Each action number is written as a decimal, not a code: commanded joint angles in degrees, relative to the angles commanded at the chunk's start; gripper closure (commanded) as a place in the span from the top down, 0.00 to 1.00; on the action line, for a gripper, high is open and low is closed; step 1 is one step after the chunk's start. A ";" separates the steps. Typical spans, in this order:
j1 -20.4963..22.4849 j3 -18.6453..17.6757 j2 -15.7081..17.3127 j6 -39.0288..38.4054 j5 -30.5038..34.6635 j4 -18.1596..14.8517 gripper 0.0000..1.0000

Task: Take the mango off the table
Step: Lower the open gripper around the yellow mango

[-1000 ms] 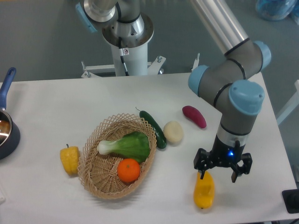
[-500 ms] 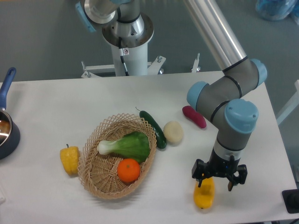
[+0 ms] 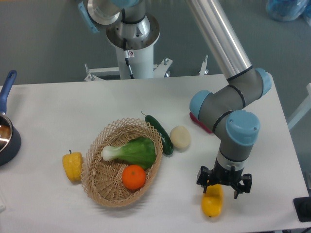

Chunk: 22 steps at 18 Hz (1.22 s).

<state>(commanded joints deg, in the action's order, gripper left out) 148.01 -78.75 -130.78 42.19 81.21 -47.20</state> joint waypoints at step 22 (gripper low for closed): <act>-1.49 0.97 -3.08 -0.01 0.79 2.90 0.85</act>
<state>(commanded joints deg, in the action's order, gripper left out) 146.51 -77.78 -133.86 42.19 82.00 -44.30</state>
